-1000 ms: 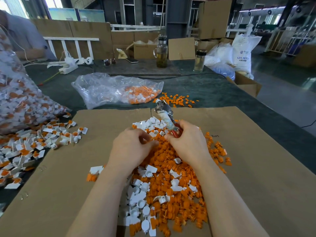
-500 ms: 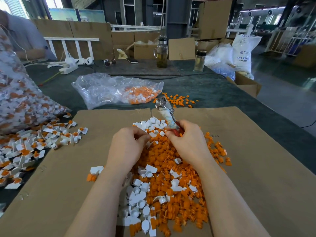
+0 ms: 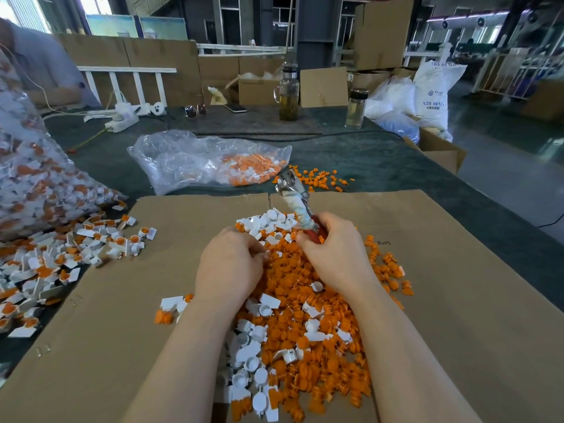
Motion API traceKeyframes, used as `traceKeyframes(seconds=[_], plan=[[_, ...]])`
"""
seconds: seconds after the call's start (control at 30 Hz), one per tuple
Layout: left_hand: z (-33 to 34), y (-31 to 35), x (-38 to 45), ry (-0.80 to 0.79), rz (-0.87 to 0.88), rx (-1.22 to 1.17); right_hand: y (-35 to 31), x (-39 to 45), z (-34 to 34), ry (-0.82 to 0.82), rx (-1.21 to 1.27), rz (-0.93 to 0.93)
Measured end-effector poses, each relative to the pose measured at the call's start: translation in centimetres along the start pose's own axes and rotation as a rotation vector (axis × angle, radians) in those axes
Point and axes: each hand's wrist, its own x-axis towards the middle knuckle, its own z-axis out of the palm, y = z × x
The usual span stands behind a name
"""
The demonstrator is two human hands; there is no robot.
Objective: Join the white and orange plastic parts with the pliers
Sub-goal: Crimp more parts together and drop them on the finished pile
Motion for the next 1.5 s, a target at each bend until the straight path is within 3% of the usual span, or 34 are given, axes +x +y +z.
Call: traceKeyframes(seconds=[0.17,0.33,0.53,0.73,0.97,1.17,1.5], plan=[[-0.6,0.7,-0.1,0.064,-0.124,-0.32,-0.4,0.0,0.2,0.033,0.017,-0.017],[-0.9,1.5,-0.2,0.029,-0.276,-0.795,-0.6,-0.1,0.4,0.078,0.065,-0.041],[-1.1,1.8,-0.5,-0.01,-0.323,-1.056,-0.8,-0.3,0.5,0.09,0.176,-0.081],[-1.2,2.2,-0.8,0.006,-0.285,-1.092,-1.1,-0.5,0.5,0.129,0.196,-0.094],[-1.2,2.7,-1.0,0.105,-0.195,-0.97,-1.2,-0.6,0.6,0.215,0.16,-0.084],[-1.3,2.8,-1.0,0.159,-0.145,-0.808,-1.2,-0.6,0.8,0.216,0.163,-0.082],[-1.3,2.8,-1.2,0.174,-0.095,-0.778,-1.3,-0.5,0.9,0.213,0.168,-0.091]])
